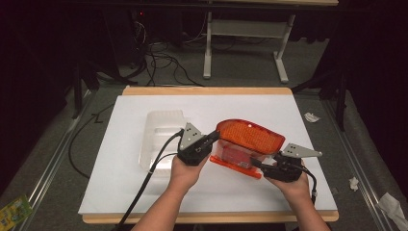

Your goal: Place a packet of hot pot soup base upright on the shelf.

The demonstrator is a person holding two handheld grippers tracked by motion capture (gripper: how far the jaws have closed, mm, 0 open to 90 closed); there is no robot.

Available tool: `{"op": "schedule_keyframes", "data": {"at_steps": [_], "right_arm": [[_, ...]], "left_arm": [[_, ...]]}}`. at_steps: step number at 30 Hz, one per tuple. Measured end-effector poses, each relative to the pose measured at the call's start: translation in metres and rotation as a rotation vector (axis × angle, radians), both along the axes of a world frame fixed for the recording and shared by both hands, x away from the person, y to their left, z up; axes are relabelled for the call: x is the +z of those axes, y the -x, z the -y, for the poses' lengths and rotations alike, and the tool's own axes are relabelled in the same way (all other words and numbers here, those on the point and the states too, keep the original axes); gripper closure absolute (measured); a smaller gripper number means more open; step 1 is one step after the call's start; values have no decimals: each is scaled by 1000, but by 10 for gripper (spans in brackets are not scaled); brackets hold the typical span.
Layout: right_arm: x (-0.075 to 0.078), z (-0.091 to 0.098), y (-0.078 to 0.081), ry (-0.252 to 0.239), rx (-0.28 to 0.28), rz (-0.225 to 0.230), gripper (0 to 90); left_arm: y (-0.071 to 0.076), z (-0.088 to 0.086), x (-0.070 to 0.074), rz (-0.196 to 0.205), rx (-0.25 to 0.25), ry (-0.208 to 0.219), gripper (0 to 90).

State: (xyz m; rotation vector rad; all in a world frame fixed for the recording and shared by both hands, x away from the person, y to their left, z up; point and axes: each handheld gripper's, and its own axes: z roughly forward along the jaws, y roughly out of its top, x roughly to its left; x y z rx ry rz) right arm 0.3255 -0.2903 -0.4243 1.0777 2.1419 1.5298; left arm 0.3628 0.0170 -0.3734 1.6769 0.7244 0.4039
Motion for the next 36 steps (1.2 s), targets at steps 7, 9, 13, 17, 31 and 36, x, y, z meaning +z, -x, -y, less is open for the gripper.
{"op": "schedule_keyframes", "data": {"at_steps": [7, 9, 13, 17, 31, 36], "right_arm": [[0, -1, -1, 23, 36, 38, 655], [1, -2, 0, 39, 51, 42, 693], [2, -5, 3, 51, 58, 52, 713], [2, -4, 1, 30, 49, 41, 717], [12, -11, 8, -13, 21, 53, 721], [18, -14, 11, -23, 6, 66, 721]], "left_arm": [[-3, 1, 0, 4, -1, -9, 892], [-3, 1, 1, 17, 3, -28, 877], [-4, -4, 2, 25, 9, -52, 767], [-2, -17, 3, 29, 21, -78, 600], [12, -113, -1, 29, 152, -124, 532], [16, -140, -2, 23, 196, -122, 518]]}}
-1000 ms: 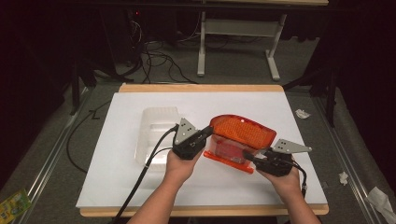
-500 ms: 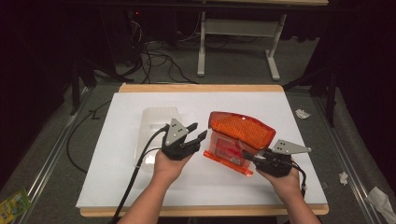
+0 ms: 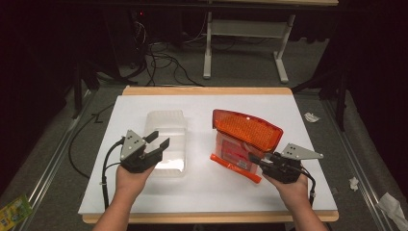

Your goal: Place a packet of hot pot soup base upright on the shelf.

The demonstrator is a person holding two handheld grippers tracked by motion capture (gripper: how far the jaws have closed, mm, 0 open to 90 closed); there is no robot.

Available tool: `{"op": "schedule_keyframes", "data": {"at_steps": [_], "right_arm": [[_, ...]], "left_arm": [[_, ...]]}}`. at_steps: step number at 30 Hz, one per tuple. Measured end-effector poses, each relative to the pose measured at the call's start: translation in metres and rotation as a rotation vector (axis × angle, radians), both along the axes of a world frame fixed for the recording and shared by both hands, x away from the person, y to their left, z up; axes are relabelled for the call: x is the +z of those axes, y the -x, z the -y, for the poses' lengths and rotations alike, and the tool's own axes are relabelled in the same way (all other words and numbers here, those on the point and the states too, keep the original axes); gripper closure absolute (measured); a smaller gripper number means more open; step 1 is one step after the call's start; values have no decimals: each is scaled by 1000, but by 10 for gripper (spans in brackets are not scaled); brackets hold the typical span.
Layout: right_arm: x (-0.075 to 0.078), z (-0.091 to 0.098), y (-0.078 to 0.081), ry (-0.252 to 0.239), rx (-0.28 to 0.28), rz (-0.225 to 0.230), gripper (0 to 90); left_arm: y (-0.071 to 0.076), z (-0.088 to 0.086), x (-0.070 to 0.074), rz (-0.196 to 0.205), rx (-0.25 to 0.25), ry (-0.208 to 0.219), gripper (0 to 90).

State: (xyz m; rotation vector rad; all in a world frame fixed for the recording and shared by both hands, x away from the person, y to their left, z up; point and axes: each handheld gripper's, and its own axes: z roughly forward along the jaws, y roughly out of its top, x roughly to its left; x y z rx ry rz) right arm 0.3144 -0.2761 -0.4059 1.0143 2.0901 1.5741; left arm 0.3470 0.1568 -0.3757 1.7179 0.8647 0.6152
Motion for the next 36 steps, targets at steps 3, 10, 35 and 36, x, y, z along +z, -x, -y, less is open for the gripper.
{"op": "schedule_keyframes", "data": {"at_steps": [3, 10, 35, 36], "right_arm": [[3, -1, 1, 6, -6, 15, 722], [10, -1, 2, -12, -18, 26, 722], [39, -46, -6, -65, 28, 57, 724], [41, -51, -8, -73, 35, 59, 724]], "left_arm": [[2, -12, -1, 1, 17, 9, 519], [3, -22, -1, 7, 36, 6, 520], [18, -89, -47, -55, 174, 28, 417], [19, -91, -49, -56, 179, 28, 401]]}}
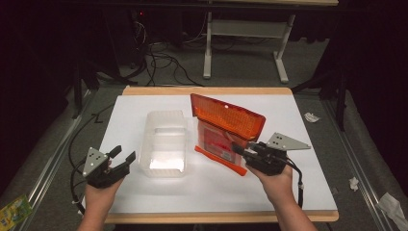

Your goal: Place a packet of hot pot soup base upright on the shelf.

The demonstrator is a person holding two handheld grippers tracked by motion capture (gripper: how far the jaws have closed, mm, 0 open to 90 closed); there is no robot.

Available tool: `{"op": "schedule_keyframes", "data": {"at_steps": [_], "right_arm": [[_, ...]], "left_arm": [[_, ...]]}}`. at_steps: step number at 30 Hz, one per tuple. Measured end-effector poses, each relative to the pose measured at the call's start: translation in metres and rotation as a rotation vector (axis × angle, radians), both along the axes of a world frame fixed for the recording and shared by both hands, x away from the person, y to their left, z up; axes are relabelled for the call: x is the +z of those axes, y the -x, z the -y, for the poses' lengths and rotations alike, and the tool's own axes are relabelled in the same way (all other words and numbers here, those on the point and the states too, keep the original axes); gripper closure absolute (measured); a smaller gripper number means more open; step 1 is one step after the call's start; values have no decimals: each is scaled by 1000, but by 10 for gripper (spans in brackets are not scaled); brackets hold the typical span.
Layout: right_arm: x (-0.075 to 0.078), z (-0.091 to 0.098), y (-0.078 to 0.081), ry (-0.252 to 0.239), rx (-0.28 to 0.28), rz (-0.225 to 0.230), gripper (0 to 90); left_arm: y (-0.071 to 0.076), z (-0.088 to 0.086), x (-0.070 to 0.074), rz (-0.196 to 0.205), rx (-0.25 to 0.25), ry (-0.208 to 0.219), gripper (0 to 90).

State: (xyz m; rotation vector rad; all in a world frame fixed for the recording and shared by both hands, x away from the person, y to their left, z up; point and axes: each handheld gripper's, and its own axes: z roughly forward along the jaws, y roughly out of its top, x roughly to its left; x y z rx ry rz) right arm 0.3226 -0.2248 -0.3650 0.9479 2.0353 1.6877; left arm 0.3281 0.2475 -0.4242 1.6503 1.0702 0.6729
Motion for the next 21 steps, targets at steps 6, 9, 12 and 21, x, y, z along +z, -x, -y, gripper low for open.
{"op": "schedule_keyframes", "data": {"at_steps": [6, 9, 12, 21], "right_arm": [[7, -29, -12, -31, 14, 1, 723], [10, -44, -17, -40, 24, 2, 723], [13, -59, -22, -45, 27, 6, 723], [17, -97, -37, -46, 35, 7, 723]], "left_arm": [[6, -16, -17, -24, -5, -58, 314], [1, -21, -27, -69, -40, -78, 260], [-3, -24, -34, -108, -41, -70, 208], [0, -25, -30, -72, -31, -64, 194]]}}
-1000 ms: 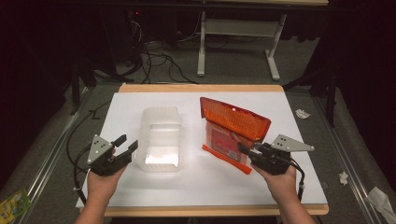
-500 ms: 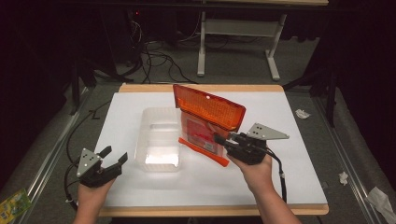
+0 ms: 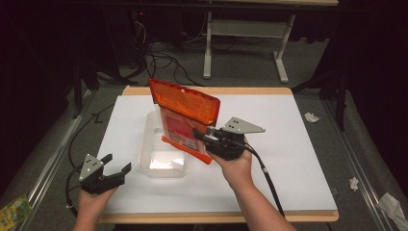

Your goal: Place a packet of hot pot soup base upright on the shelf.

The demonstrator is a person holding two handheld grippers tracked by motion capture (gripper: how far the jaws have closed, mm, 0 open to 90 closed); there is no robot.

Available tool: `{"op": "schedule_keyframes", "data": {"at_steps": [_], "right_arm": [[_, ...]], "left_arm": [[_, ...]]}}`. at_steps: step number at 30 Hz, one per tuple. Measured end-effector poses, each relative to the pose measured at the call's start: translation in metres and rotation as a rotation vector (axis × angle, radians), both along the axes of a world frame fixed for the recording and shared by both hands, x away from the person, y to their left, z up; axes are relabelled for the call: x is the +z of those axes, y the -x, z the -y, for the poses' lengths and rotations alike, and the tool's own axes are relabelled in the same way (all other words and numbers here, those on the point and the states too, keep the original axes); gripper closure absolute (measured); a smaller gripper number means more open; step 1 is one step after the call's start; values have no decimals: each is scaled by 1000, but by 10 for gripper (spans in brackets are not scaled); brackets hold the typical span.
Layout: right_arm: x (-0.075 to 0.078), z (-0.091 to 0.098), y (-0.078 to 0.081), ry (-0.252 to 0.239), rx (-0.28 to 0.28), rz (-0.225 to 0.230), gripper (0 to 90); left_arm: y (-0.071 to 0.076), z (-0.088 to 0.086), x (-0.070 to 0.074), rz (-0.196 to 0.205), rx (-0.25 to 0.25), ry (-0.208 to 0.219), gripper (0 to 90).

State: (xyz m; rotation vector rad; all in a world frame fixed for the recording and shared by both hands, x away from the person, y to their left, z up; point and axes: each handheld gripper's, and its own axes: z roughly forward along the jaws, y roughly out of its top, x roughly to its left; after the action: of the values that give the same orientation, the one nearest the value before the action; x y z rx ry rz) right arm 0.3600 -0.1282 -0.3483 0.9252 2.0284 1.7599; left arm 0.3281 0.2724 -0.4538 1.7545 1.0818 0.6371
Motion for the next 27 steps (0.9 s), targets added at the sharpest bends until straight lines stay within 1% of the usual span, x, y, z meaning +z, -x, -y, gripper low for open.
{"op": "schedule_keyframes", "data": {"at_steps": [1, 3, 5, 6, 7, 12, 17, 24, 27], "right_arm": [[0, -6, -1, 6, -3, 0, 722], [-1, -15, -4, 11, 1, 4, 723], [-1, -18, -5, 12, 1, 1, 722], [-2, -28, -8, 21, -3, 1, 722], [-2, -31, -8, 27, -4, 6, 722], [-4, -49, -12, 22, -14, 2, 723], [-6, -62, -12, 53, -39, 4, 723], [-12, -76, -14, 45, -77, -38, 723], [-17, -83, -13, 50, -88, -44, 722]], "left_arm": [[0, -2, 1, 1, -1, 11, 194], [1, -3, 1, 5, 2, 16, 193], [1, -4, 2, 8, 5, 22, 193], [2, -5, 3, 13, 10, 26, 194], [2, -5, 3, 15, 10, 25, 195], [3, -5, 4, 24, 10, 33, 196], [3, -5, 4, 27, 5, 34, 198], [3, -6, 5, 27, 3, 37, 199], [3, -5, 5, 29, -2, 37, 199]]}}
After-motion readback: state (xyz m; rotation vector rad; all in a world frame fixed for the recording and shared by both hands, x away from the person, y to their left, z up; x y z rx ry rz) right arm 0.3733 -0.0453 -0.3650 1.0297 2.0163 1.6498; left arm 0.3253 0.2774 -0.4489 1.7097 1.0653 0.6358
